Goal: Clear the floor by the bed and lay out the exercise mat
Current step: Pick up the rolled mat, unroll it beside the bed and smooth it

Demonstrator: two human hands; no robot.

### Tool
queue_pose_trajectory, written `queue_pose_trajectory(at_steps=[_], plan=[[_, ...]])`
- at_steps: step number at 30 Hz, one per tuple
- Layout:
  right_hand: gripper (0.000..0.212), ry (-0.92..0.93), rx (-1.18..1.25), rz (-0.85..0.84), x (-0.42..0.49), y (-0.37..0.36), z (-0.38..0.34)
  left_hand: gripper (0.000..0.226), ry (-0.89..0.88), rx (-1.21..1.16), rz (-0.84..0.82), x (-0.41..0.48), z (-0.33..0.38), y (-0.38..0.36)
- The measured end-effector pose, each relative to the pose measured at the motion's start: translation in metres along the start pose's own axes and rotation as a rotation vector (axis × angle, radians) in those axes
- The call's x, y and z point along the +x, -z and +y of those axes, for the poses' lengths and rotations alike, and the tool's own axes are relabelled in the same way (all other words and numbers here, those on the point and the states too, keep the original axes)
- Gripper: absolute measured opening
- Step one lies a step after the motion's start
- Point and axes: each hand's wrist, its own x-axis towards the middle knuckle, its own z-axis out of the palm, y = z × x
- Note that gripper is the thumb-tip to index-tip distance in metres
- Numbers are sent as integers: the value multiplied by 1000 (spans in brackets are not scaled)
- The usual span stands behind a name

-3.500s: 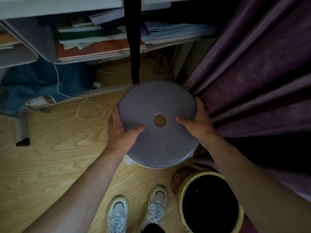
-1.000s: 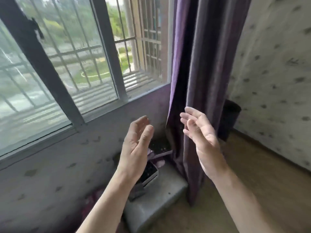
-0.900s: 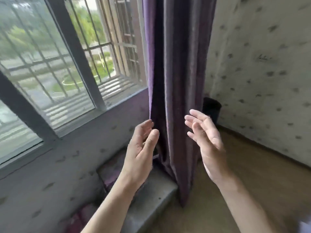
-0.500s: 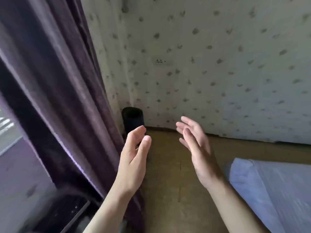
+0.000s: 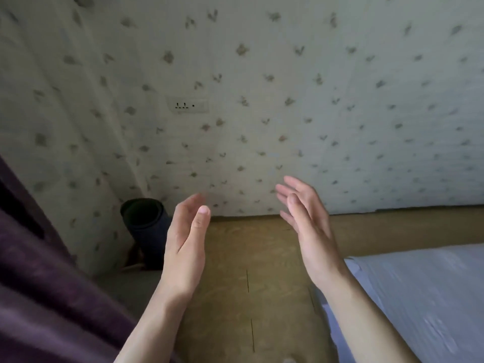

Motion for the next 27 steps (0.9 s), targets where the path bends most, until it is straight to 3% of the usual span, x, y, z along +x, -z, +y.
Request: queue_pose_trajectory(at_steps=[4,13,24,27], plan=[[56,-27,22,-34,70,16,35,71,54,40,48,54,-27,-27],[73,-89,51,-236,240,35,71,62,57,117,233,178,-29,-90],[53,-176,50,-561,374,-64,114,61,164,188,596,271,-63,-45],[52,-192,39,-603,400,-103,131,43,209,138,679,302,-91,-18]])
